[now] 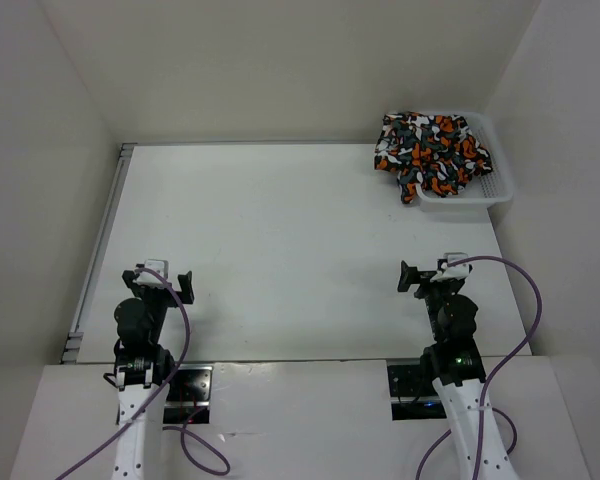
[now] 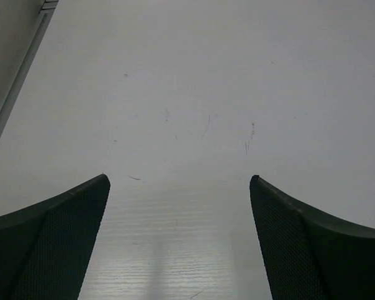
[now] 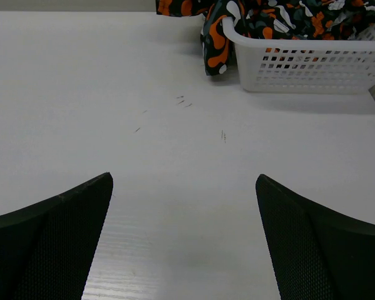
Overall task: Fold and stack the shorts
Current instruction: Grab the shorts from the pile
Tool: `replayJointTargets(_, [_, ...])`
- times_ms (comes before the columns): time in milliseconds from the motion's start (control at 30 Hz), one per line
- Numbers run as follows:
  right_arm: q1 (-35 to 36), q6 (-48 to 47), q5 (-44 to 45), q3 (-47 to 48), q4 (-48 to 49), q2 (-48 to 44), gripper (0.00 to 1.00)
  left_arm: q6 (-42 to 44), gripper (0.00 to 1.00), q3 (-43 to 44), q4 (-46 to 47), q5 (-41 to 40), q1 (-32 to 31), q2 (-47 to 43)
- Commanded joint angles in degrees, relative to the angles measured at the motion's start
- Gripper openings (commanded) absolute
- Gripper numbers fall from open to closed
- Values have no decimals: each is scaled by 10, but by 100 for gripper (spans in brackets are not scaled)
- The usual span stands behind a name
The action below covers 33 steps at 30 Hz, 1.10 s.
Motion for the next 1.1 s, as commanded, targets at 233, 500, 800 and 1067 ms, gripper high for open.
replayJointTargets(233, [0,-12,-15,-24,39,-2,100,2,99,13,2,107,1,-20])
replayJointTargets(500, [0,-1030,-391,-20,-35,-2,100,2,99,32,43,353,1,-20])
replayJointTargets(800, [0,-652,-358,117,264,99,100,2,99,181,188,324,-19,179])
replayJointTargets(1067, [-36,-224,-15,707,91,730,100,2,99,599,-103,218,-68,700])
